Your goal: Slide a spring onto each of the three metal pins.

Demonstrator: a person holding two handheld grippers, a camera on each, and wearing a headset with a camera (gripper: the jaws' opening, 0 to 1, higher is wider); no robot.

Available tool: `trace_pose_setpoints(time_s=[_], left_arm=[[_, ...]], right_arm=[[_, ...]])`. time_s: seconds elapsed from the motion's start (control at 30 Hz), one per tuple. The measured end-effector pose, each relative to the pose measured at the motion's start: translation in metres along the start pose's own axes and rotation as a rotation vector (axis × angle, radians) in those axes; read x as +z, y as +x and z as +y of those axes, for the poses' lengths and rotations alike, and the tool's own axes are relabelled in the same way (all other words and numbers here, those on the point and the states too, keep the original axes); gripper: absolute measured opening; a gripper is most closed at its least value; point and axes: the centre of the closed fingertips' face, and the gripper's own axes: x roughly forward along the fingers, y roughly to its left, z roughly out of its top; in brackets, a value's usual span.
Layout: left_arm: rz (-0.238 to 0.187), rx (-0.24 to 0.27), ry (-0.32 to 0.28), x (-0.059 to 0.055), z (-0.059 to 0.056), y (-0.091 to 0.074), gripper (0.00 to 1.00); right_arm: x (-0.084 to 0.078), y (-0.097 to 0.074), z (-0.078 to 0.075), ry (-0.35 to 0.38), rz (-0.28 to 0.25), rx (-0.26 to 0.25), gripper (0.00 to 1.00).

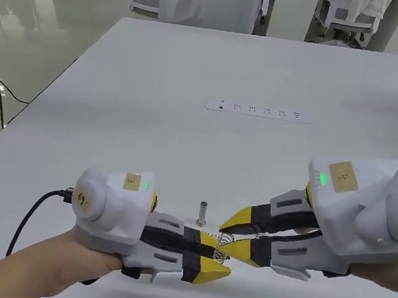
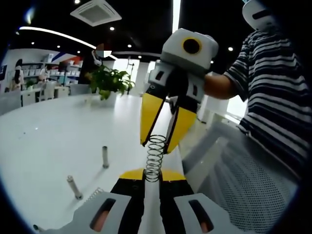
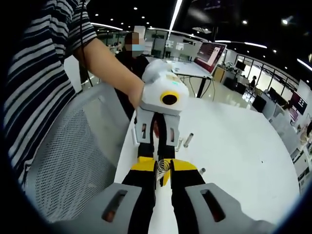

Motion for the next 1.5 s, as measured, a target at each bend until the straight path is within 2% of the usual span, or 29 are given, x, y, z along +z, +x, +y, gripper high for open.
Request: trace_pose_setpoints(time_s=[0.27,0.8,1.13,1.27,1.5], left_arm=[[-0.004,0.019,-0.003,0.001,0.004,-0.005,0.03],[-0.001,0.025,0.002,-0.001,0.003,-0.007,0.03],[-0.014,0.033,-0.007,0.001,0.003,-0.008,0.03],[-0.032,0.036,-0.025,0.003,0.004,-0.009,0.05],[-0.030,0.051,-0.038,0.001,0.006,-0.014,0.09]], right_arm=[[0.004,0.003,0.000,-0.078,-0.022,-0.031,0.07],[0.005,0.006,0.000,-0.099,-0.013,-0.023,0.07],[0.006,0.006,-0.001,-0.100,-0.012,-0.026,0.07],[0.005,0.006,-0.002,-0.098,-0.010,-0.030,0.07],[0.004,0.008,0.000,-0.099,-0.004,-0.031,0.07]])
